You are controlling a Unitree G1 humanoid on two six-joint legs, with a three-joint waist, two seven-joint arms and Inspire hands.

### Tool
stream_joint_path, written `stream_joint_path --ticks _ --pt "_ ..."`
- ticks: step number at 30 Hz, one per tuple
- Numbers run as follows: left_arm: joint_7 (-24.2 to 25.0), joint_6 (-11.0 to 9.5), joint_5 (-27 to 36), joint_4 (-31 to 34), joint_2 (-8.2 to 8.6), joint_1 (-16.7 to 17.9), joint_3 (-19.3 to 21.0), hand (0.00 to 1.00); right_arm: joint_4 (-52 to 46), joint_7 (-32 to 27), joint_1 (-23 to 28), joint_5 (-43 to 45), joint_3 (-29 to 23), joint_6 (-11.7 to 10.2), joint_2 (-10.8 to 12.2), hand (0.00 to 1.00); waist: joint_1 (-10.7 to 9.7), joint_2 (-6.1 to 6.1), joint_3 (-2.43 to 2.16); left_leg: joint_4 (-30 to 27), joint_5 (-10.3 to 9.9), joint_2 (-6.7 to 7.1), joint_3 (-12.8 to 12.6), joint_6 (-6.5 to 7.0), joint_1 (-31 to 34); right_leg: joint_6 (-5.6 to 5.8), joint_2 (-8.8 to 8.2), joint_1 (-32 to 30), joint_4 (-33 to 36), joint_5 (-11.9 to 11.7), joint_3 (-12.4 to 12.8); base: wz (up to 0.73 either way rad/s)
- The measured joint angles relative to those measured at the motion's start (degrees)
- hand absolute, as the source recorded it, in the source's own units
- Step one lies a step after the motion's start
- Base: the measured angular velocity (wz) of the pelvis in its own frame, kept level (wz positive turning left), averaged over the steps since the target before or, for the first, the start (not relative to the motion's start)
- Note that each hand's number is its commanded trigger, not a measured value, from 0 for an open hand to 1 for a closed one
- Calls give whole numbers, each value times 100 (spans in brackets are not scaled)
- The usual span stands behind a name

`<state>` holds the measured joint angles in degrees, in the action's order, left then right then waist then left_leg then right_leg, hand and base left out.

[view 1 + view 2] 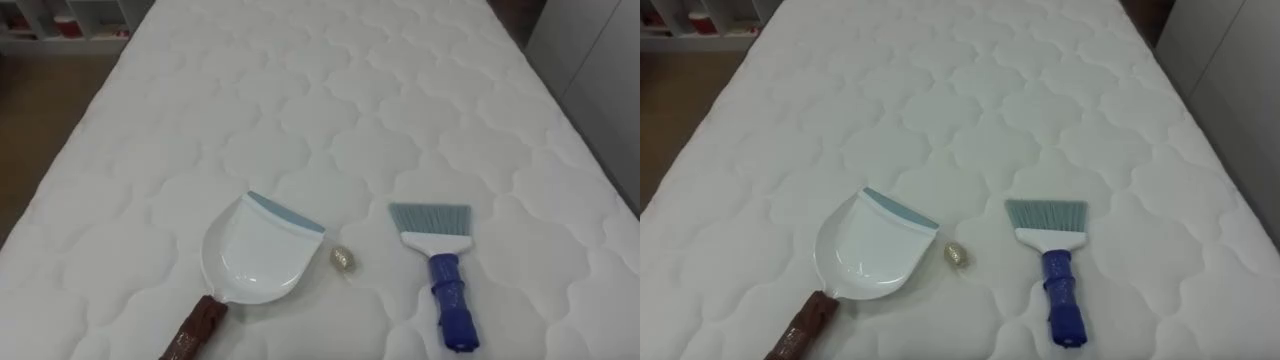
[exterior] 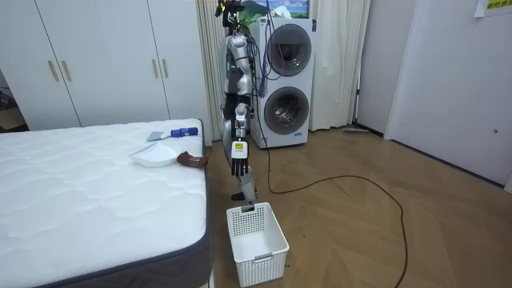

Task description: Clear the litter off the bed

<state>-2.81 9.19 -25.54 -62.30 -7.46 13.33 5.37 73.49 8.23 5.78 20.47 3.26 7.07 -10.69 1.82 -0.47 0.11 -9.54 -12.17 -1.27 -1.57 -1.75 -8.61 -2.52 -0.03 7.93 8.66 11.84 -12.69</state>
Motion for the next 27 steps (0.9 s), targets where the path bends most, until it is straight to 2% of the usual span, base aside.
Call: stream_joint_path --ticks 7,16,20,24,27 --pt "2 -99 0 0 -1 -2 -5 0 2 -4 -8 -2 0 -21 -5 0 2 2 3 0 0 0 -2 0 0 0 0 0 -1 0 -2 0" --pt "-150 -106 -51 15 -3 1 18 0 -16 -127 -5 -5 -13 -28 -4 0 -7 -21 7 2 0 0 -10 0 -11 0 0 21 -3 0 -9 0" --pt "-191 -170 -168 137 -32 10 11 0 -14 -149 -3 -45 -8 -130 -5 0 -17 -50 4 1 0 0 -1 0 -7 0 1 13 -4 0 -4 0" --pt "-518 -329 -205 331 -49 -27 -24 0 -12 -276 -14 -186 42 -211 -8 0 -28 -77 15 -1 0 2 40 0 13 0 1 2 -7 0 -9 1" --pt "-794 -398 -232 741 -69 -46 -110 0 -22 -354 -26 -195 56 -283 -7 0 -72 -81 16 -25 0 5 75 0 106 0 2 -69 13 0 -33 8"
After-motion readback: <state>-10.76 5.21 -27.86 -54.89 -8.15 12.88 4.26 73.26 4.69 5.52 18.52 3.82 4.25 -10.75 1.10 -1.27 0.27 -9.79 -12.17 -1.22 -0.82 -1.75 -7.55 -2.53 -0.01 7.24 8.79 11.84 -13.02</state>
